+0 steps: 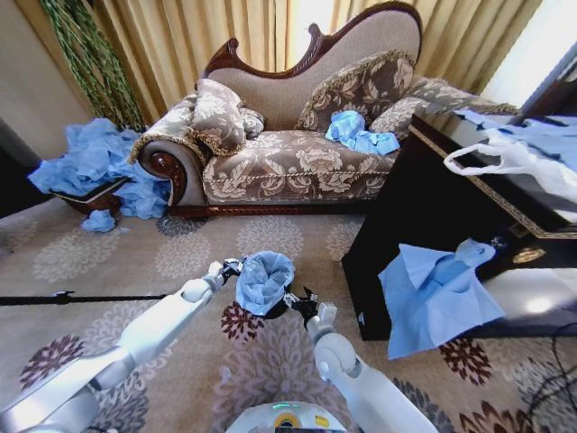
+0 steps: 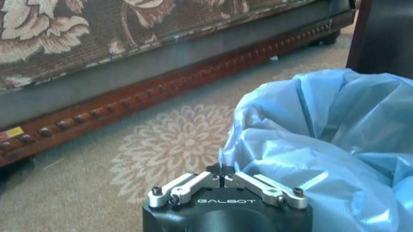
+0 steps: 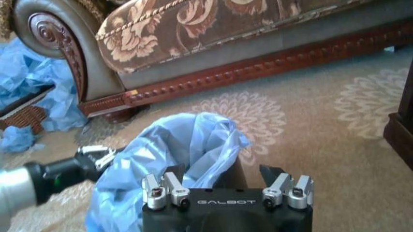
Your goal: Place a garbage bag over the trash bin.
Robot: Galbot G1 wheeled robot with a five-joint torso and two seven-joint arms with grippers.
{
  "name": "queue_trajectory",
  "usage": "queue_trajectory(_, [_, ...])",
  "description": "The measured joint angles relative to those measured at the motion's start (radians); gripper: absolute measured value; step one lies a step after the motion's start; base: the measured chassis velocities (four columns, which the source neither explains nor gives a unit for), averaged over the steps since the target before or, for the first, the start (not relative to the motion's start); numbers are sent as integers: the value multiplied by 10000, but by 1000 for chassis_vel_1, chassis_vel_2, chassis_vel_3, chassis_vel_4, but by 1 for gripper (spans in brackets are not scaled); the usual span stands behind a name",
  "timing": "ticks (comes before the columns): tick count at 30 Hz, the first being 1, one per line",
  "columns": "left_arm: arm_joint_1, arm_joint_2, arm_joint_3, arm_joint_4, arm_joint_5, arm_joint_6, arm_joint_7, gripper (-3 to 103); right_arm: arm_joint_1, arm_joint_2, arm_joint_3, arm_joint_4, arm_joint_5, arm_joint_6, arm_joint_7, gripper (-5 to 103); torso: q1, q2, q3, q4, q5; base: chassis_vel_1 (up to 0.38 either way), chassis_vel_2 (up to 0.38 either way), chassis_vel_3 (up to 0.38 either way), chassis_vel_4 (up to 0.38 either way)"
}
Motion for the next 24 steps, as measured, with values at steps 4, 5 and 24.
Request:
queue_trajectory(4, [157, 114, -159, -50, 67, -8, 0, 0, 298, 186, -104, -244, -9, -15, 101, 74, 0, 0, -1, 1, 2, 0, 0, 0, 0])
queue_trajectory(5, [226, 129, -227, -93, 66, -8, -16, 0, 359, 246, -163, -308, -24, -23, 120, 73, 0, 0, -1, 2, 1, 0, 0, 0, 0])
queue_trajectory(24, [980, -9, -1119, -369, -264, -84, -422, 0, 1216, 804, -735, -1827, -891, -377, 537, 44, 0, 0, 0, 1, 1, 0, 0, 0, 0])
